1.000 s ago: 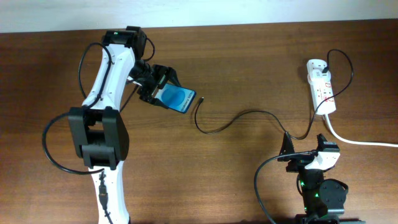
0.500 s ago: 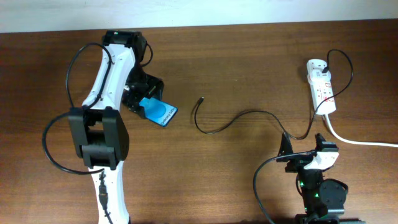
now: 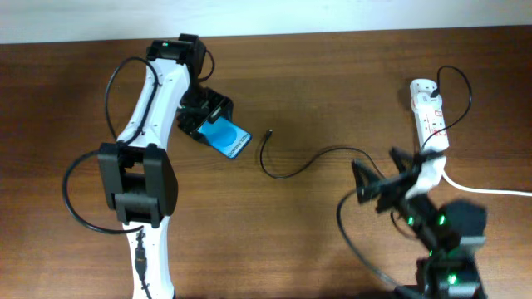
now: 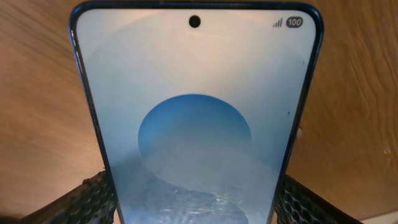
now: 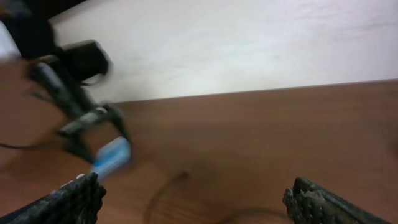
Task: Plug charger to phone and switch on socket
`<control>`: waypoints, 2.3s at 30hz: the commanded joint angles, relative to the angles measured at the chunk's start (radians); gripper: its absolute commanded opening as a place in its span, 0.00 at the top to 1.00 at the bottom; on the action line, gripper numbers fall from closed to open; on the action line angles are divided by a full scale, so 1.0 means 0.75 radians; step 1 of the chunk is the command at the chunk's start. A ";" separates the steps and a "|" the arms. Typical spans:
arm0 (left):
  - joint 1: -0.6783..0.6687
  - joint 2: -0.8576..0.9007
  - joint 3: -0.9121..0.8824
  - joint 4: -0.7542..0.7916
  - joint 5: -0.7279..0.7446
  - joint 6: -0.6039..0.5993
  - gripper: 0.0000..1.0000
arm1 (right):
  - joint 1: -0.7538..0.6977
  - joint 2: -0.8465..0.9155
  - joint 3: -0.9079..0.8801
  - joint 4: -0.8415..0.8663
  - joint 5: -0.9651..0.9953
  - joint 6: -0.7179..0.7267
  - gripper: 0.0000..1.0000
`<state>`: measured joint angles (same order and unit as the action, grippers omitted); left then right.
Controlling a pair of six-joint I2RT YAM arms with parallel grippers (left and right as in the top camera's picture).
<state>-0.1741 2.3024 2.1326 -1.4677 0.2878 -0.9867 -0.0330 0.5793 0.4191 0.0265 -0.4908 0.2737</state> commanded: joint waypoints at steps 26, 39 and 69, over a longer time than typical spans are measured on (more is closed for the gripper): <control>-0.214 -0.011 0.021 0.153 0.274 -0.390 1.00 | 0.562 1.391 0.691 0.074 0.076 0.869 0.41; -0.283 -0.011 0.021 0.151 0.275 -0.490 1.00 | 0.630 1.401 0.691 -0.017 0.253 0.869 0.61; -0.155 -0.011 0.021 0.422 0.675 0.239 0.73 | 0.439 1.342 0.691 0.013 0.086 0.823 0.96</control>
<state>-0.3202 2.3024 2.1395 -1.2427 0.5743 -1.0752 0.3382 1.6665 0.9257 0.0227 -0.3786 0.9089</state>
